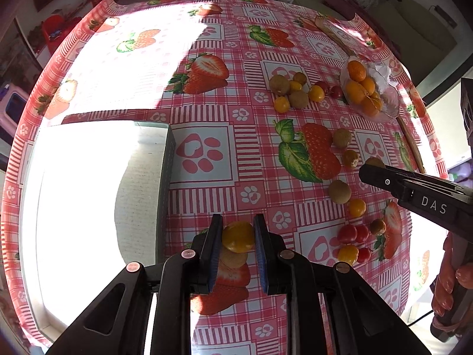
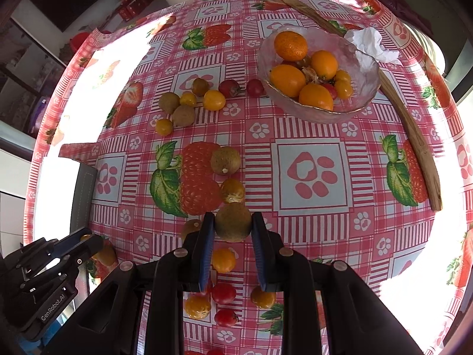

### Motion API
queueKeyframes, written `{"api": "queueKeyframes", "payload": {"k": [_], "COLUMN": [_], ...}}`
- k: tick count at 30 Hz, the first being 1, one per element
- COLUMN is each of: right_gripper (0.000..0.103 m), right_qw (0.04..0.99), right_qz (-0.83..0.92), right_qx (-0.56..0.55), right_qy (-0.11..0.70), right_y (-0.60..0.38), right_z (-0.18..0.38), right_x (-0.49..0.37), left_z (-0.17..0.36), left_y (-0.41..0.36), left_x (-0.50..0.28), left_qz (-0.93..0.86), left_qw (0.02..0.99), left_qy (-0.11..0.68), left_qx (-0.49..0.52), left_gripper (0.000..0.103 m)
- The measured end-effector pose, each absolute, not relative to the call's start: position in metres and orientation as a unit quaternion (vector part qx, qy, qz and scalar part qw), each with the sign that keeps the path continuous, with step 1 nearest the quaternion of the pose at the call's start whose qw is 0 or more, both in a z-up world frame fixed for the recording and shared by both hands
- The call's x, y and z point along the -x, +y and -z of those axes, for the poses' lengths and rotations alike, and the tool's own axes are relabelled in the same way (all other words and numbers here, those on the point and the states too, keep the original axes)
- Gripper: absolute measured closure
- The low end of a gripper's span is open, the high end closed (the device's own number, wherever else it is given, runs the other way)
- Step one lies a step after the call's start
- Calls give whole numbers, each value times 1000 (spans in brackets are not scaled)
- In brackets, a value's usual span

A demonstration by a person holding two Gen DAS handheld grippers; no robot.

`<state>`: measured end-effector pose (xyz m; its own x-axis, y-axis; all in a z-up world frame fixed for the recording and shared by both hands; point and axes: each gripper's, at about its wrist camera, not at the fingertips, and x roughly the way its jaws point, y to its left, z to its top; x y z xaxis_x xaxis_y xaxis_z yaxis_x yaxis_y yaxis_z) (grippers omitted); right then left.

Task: Organize fruits
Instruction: 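Grasp a yellow cherry tomato with the left gripper while the right grasps a brown kiwi, then carry both fruits over the white tray and open both grippers to drop them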

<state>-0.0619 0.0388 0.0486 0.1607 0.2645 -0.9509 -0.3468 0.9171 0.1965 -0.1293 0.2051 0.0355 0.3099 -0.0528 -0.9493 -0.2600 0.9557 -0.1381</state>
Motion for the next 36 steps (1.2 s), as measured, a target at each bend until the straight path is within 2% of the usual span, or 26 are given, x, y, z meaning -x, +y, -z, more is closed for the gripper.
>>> {"api": "queueKeyframes", "payload": {"k": [10,19,34,35,36], "right_gripper": [76,76,75,75,75], "right_qw": [743,710,681,683,684], "right_qz": [-264,-332,-334,-334,-334], "right_qx": [55,68,126,129,134], "right_qy": [613,617,639,637,635], "right_y": [122,221,292,293,294], "right_z": [-58,-51,-6,-6,-6], "right_x": [83,106,109,110,111], "left_z": [-43,-17,6,6,5], "left_y": [277,350,363,362,361], "left_x": [166,199,203,203,203], "left_qz": [-133,-214,-230,-230,-232], "left_qw": [796,773,771,771,770], "left_qy": [571,575,579,580,581], "left_qx": [152,161,133,130,126], "left_gripper": [80,80,80,79,68]}}
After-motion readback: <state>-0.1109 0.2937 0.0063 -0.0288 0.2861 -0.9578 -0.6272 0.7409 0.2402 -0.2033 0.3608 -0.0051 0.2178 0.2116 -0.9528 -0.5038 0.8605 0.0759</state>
